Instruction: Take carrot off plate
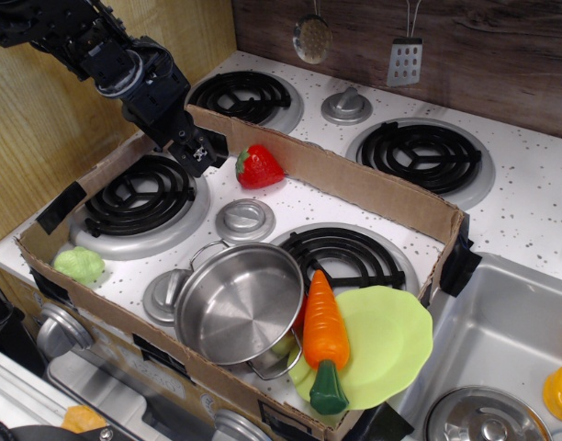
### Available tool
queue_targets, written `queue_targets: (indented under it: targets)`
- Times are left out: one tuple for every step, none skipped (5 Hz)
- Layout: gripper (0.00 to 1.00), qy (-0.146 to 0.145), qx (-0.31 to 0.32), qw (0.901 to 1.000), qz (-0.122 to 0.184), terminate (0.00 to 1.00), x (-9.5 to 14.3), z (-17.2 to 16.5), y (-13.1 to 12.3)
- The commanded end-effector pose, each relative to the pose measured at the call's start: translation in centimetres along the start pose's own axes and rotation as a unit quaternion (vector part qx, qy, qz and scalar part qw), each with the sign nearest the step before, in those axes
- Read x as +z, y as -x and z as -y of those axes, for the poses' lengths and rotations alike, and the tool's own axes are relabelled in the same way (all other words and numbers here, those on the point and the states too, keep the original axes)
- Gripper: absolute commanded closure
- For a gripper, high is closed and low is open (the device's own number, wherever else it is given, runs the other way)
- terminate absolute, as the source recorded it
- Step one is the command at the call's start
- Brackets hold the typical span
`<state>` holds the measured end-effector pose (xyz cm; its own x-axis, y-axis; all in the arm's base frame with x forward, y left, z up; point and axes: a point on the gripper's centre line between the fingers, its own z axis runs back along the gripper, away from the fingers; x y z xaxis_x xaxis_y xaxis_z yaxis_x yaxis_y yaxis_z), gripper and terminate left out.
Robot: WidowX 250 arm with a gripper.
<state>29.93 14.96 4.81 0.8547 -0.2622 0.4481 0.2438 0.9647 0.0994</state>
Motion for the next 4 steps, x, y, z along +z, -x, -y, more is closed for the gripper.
queue_targets:
  targets:
    - [0.0,0.0,0.0,1.0,0.0,0.0,0.0,0.0,0.0]
    - [0.0,-0.03,0.029,0.9989,-0.021,0.0,2.1,0.6,-1.6]
    - [0.0,-0.055,0.048,0.996,-0.051,0.0,4.1,1.9,-3.2]
    - [0.0,-0.08,0.113,0.987,-0.083,0.0,5.9,4.1,-4.8]
